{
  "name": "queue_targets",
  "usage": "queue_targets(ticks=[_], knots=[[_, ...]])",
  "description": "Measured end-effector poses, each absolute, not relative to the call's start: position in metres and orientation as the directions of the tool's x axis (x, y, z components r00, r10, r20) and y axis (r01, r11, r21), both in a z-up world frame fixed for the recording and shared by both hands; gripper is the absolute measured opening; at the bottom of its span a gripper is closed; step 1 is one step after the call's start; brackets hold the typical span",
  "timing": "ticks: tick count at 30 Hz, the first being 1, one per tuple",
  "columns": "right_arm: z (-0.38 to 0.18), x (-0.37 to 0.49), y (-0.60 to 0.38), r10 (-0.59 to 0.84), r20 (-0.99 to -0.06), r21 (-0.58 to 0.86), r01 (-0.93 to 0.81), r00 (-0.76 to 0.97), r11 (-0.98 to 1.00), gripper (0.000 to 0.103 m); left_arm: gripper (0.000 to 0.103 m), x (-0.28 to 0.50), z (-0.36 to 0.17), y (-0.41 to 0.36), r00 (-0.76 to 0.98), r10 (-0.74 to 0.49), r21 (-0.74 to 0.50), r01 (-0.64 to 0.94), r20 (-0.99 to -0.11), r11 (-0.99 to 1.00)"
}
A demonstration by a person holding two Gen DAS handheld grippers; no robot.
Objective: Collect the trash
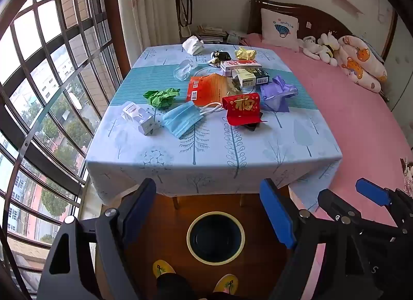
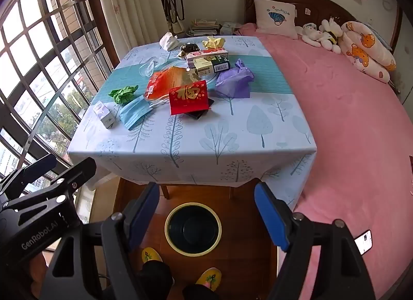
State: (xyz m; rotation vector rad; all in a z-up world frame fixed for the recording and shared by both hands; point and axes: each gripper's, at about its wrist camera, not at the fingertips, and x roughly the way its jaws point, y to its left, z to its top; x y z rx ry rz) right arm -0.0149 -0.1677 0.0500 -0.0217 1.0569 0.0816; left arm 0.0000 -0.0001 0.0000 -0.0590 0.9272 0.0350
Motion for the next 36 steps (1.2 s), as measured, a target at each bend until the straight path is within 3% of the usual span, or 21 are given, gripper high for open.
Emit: queue_targets(ticks=[36], knots=[[0.0493, -0.0169, -0.1679, 0.071, -0.868, 0.027, -0.097, 0.492, 0.995, 0.077, 0.081, -0.0032, -0.0027, 0.0011, 0.608, 0.002, -0.039, -0.055, -0.794, 0.998]])
